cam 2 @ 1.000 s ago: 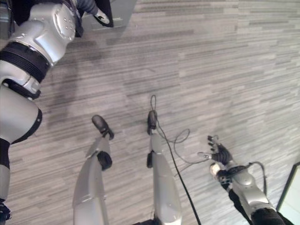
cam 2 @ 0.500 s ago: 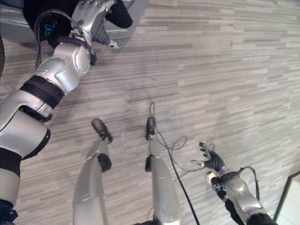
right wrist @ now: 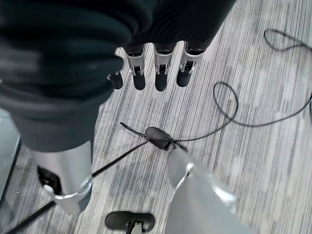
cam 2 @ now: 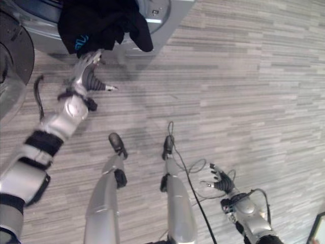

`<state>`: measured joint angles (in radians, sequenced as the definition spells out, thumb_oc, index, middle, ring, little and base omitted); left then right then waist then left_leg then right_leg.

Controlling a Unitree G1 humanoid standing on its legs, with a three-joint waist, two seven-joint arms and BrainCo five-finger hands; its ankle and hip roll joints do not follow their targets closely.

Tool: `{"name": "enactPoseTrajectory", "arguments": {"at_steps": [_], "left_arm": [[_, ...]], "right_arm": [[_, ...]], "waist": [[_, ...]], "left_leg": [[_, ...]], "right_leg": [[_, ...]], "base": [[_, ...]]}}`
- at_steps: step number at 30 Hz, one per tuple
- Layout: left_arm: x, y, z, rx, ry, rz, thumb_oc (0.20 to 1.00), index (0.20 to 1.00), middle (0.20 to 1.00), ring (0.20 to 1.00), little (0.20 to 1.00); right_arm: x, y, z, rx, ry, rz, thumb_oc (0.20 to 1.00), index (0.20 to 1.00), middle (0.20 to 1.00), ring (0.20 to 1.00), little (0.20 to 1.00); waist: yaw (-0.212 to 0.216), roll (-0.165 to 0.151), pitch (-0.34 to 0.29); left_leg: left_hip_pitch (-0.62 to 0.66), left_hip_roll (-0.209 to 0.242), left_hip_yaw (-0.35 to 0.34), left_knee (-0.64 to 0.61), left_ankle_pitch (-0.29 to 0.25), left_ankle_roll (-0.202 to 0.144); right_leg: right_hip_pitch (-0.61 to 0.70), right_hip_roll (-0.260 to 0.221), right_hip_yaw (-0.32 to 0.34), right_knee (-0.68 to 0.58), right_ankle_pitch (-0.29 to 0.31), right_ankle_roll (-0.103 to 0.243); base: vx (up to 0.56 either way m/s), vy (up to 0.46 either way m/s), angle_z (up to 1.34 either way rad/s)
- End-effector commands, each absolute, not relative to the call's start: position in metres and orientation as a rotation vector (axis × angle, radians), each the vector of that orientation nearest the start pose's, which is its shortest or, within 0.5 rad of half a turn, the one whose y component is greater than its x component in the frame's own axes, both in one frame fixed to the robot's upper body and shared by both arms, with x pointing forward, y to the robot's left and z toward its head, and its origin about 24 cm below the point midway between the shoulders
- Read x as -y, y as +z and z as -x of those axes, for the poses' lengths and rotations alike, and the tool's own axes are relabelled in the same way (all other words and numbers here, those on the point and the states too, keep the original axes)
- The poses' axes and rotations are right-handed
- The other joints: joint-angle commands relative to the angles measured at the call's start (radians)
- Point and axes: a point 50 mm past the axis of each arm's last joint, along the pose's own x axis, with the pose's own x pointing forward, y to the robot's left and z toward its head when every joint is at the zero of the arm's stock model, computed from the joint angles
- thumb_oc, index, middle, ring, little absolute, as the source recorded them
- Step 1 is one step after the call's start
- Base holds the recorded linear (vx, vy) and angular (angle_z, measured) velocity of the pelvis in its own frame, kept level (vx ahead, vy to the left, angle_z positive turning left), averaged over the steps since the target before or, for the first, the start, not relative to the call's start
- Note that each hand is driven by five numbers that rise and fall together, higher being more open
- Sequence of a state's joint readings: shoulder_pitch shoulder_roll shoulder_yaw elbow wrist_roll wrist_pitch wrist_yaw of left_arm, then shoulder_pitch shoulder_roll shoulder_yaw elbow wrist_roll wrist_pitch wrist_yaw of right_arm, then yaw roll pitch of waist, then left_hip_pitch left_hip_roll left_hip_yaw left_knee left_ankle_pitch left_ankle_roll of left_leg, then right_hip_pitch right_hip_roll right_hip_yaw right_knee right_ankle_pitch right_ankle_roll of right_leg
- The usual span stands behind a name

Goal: Grab the laundry basket,head to the washer,open it,put in the laundry and shut it.

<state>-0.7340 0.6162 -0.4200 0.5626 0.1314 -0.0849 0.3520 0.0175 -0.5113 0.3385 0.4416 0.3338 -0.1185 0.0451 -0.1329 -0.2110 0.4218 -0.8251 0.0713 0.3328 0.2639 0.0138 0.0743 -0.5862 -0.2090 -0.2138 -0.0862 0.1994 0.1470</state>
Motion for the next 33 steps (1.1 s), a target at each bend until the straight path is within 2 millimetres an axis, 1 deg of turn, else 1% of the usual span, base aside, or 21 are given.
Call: {"name": "enactPoseTrajectory", "arguments": {"at_steps": [1, 2, 5, 6, 7, 8, 9, 11, 12, 13, 15, 16, 18, 19, 20, 21, 22, 24, 25, 28, 33], "left_arm": [[-0.186, 0.152, -0.359, 0.416, 0.065, -0.739, 1.000, 1.000, 1.000, 1.000, 1.000], [-0.194, 0.112, -0.334, 0.314, 0.030, -0.678, 1.000, 1.000, 1.000, 1.000, 1.000], [-0.206, 0.054, -0.300, 0.109, -0.026, -0.633, 1.000, 1.000, 1.000, 1.000, 1.000], [-0.206, 0.053, -0.299, 0.107, -0.027, -0.633, 1.000, 1.000, 1.000, 1.000, 1.000], [-0.215, 0.021, -0.276, -0.026, -0.084, -0.688, 1.000, 1.000, 1.000, 1.000, 1.000], [-0.220, 0.005, -0.264, -0.096, -0.104, -0.712, 1.000, 1.000, 1.000, 1.000, 1.000], [-0.227, -0.020, -0.241, -0.218, -0.147, -0.732, 1.000, 1.000, 1.000, 1.000, 1.000], [-0.230, -0.040, -0.224, -0.314, -0.190, -0.769, 1.000, 1.000, 1.000, 1.000, 1.000], [-0.235, -0.052, -0.209, -0.390, -0.199, -0.758, 1.000, 1.000, 1.000, 1.000, 1.000], [-0.237, -0.057, -0.202, -0.420, -0.203, -0.757, 1.000, 1.000, 1.000, 1.000, 1.000], [-0.235, -0.069, -0.190, -0.475, -0.223, -0.747, 1.000, 1.000, 1.000, 1.000, 1.000], [-0.233, -0.072, -0.188, -0.493, -0.222, -0.720, 1.000, 1.000, 1.000, 1.000, 1.000], [-0.223, -0.076, -0.189, -0.500, -0.220, -0.684, 1.000, 1.000, 1.000, 1.000, 1.000], [-0.220, -0.077, -0.191, -0.497, -0.224, -0.673, 1.000, 1.000, 1.000, 1.000, 1.000], [-0.216, -0.076, -0.194, -0.486, -0.237, -0.672, 1.000, 1.000, 1.000, 1.000, 1.000], [-0.212, -0.079, -0.193, -0.495, -0.249, -0.666, 1.000, 1.000, 1.000, 1.000, 1.000], [-0.212, -0.078, -0.193, -0.495, -0.249, -0.666, 1.000, 1.000, 1.000, 1.000, 1.000], [-0.208, -0.082, -0.191, -0.511, -0.266, -0.663, 1.000, 1.000, 1.000, 1.000, 1.000], [-0.209, -0.083, -0.188, -0.524, -0.290, -0.678, 1.000, 1.000, 1.000, 1.000, 1.000], [-0.210, -0.085, -0.183, -0.546, -0.305, -0.670, 1.000, 1.000, 1.000, 1.000, 1.000], [-0.209, -0.086, -0.181, -0.555, -0.317, -0.658, 1.000, 1.000, 1.000, 1.000, 1.000]], "right_arm": [[0.255, -0.053, -0.195, -0.493, 0.054, 0.263, 1.000, 1.000, 1.000, 1.000, 1.000], [0.252, -0.061, -0.192, -0.521, 0.031, 0.240, 1.000, 1.000, 1.000, 1.000, 1.000], [0.255, -0.071, -0.188, -0.574, -0.015, 0.231, 1.000, 1.000, 1.000, 1.000, 1.000], [0.254, -0.072, -0.187, -0.576, -0.014, 0.232, 1.000, 1.000, 1.000, 1.000, 1.000], [0.263, -0.076, -0.184, -0.608, -0.053, 0.239, 1.000, 1.000, 1.000, 1.000, 1.000], [0.266, -0.076, -0.183, -0.616, -0.068, 0.245, 1.000, 1.000, 1.000, 1.000, 1.000], [0.271, -0.075, -0.186, -0.619, -0.089, 0.257, 1.000, 1.000, 1.000, 1.000, 1.000], [0.279, -0.076, -0.185, -0.635, -0.117, 0.261, 1.000, 1.000, 1.000, 1.000, 1.000], [0.289, -0.073, -0.187, -0.640, -0.144, 0.284, 1.000, 1.000, 1.000, 1.000, 1.000], [0.294, -0.072, -0.188, -0.642, -0.153, 0.295, 1.000, 1.000, 1.000, 1.000, 1.000], [0.304, -0.068, -0.192, -0.649, -0.185, 0.319, 1.000, 1.000, 1.000, 1.000, 1.000], [0.313, -0.063, -0.196, -0.638, -0.227, 0.320, 1.000, 1.000, 1.000, 1.000, 1.000], [0.315, -0.062, -0.206, -0.645, -0.243, 0.333, 1.000, 1.000, 1.000, 1.000, 1.000], [0.314, -0.061, -0.209, -0.645, -0.241, 0.335, 1.000, 1.000, 1.000, 1.000, 1.000], [0.315, -0.065, -0.203, -0.660, -0.250, 0.327, 1.000, 1.000, 1.000, 1.000, 1.000], [0.314, -0.070, -0.197, -0.678, -0.264, 0.302, 1.000, 1.000, 1.000, 1.000, 1.000], [0.313, -0.070, -0.197, -0.677, -0.264, 0.301, 1.000, 1.000, 1.000, 1.000, 1.000], [0.310, -0.078, -0.189, -0.714, -0.264, 0.276, 1.000, 1.000, 1.000, 1.000, 1.000], [0.307, -0.088, -0.179, -0.757, -0.283, 0.245, 1.000, 1.000, 1.000, 1.000, 1.000], [0.302, -0.102, -0.167, -0.832, -0.303, 0.223, 1.000, 1.000, 1.000, 1.000, 1.000], [0.289, -0.122, -0.152, -0.937, -0.357, 0.141, 1.000, 1.000, 1.000, 1.000, 1.000]], "waist": [[0.006, 0.051, -0.054], [0.033, 0.067, -0.066], [0.071, 0.096, -0.091], [0.071, 0.095, -0.090], [0.096, 0.125, -0.106], [0.103, 0.139, -0.106], [0.109, 0.178, -0.095], [0.105, 0.211, -0.098], [0.103, 0.246, -0.102], [0.099, 0.260, -0.106], [0.089, 0.279, -0.117], [0.081, 0.282, -0.124], [0.082, 0.281, -0.131], [0.083, 0.277, -0.128], [0.085, 0.272, -0.129], [0.084, 0.261, -0.133], [0.081, 0.259, -0.134], [0.081, 0.247, -0.157], [0.084, 0.238, -0.172], [0.081, 0.234, -0.194], [0.090, 0.240, -0.192]], "left_leg": [[0.076, 0.016, -0.004, -0.071, -0.077, -0.089], [0.115, 0.003, -0.014, -0.071, -0.087, -0.084], [0.192, -0.025, -0.029, -0.074, -0.105, -0.069], [0.197, -0.026, -0.029, -0.076, -0.105, -0.069], [0.278, -0.056, -0.051, -0.093, -0.115, -0.054], [0.318, -0.068, -0.063, -0.103, -0.116, -0.045], [0.401, -0.088, -0.099, -0.117, -0.117, -0.016], [0.475, -0.093, -0.138, -0.130, -0.127, -0.007], [0.519, -0.086, -0.178, -0.143, -0.097, -0.007], [0.541, -0.087, -0.207, -0.147, -0.097, -0.012], [0.584, -0.099, -0.260, -0.158, -0.104, -0.017], [0.623, -0.121, -0.323, -0.158, -0.115, -0.025], [0.680, -0.136, -0.411, -0.168, -0.124, -0.039], [0.707, -0.138, -0.439, -0.173, -0.127, -0.047], [0.729, -0.142, -0.470, -0.167, -0.139, -0.056], [0.736, -0.154, -0.505, -0.171, -0.138, -0.062], [0.734, -0.157, -0.508, -0.173, -0.133, -0.062], [0.732, -0.123, -0.552, -0.183, -0.123, -0.085], [0.723, -0.089, -0.587, -0.197, -0.108, -0.105], [0.711, -0.026, -0.616, -0.249, -0.075, -0.132], [0.678, 0.050, -0.590, -0.341, -0.004, -0.166]], "right_leg": [[0.183, -0.038, -0.017, 0.077, -0.140, 0.083], [0.218, -0.044, -0.020, 0.080, -0.137, 0.085], [0.265, -0.057, -0.018, 0.115, -0.132, 0.086], [0.269, -0.058, -0.018, 0.115, -0.133, 0.087], [0.292, -0.072, -0.004, 0.197, -0.115, 0.086], [0.294, -0.074, 0.014, 0.259, -0.105, 0.081], [0.262, -0.052, 0.083, 0.476, -0.122, 0.055], [0.238, -0.014, 0.146, 0.583, -0.157, 0.034], [0.197, 0.028, 0.175, 0.578, -0.214, -0.004], [0.195, 0.037, 0.191, 0.534, -0.238, -0.007], [0.192, 0.043, 0.238, 0.402, -0.220, 0.008], [0.193, 0.047, 0.299, 0.262, -0.176, 0.029], [0.162, 0.033, 0.306, 0.128, -0.101, 0.047], [0.163, 0.037, 0.294, 0.120, -0.090, 0.051], [0.216, 0.023, 0.263, 0.095, -0.103, 0.054], [0.238, 0.015, 0.264, 0.114, -0.095, 0.050], [0.236, 0.011, 0.263, 0.112, -0.093, 0.050], [0.251, 0.026, 0.240, 0.146, -0.107, 0.044], [0.263, 0.044, 0.206, 0.168, -0.127, 0.027], [0.301, 0.075, 0.130, 0.135, -0.145, 0.005], [0.295, 0.118, 0.095, 0.106, -0.160, -0.011]], "base": [[0.07, 0.068, 0.08], [0.08, 0.082, 0.09], [0.10, 0.100, 0.13], [0.17, 0.152, 0.19], [0.17, 0.175, 0.22], [0.32, 0.311, 0.40], [0.27, 0.233, 0.62], [0.28, 0.134, 0.98], [0.24, -0.017, 1.10], [0.24, -0.085, 0.90], [0.26, -0.157, 0.84], [0.30, -0.240, 1.27], [0.31, -0.313, 1.93], [0.28, -0.296, 1.68], [0.17, -0.257, 1.14], [0.08, -0.169, 1.27], [0.04, -0.197, 1.56], [0.10, -0.368, 2.03], [0.11, -0.489, 1.48], [0.03, -0.342, 0.83], [-0.04, -0.117, 0.22]]}}
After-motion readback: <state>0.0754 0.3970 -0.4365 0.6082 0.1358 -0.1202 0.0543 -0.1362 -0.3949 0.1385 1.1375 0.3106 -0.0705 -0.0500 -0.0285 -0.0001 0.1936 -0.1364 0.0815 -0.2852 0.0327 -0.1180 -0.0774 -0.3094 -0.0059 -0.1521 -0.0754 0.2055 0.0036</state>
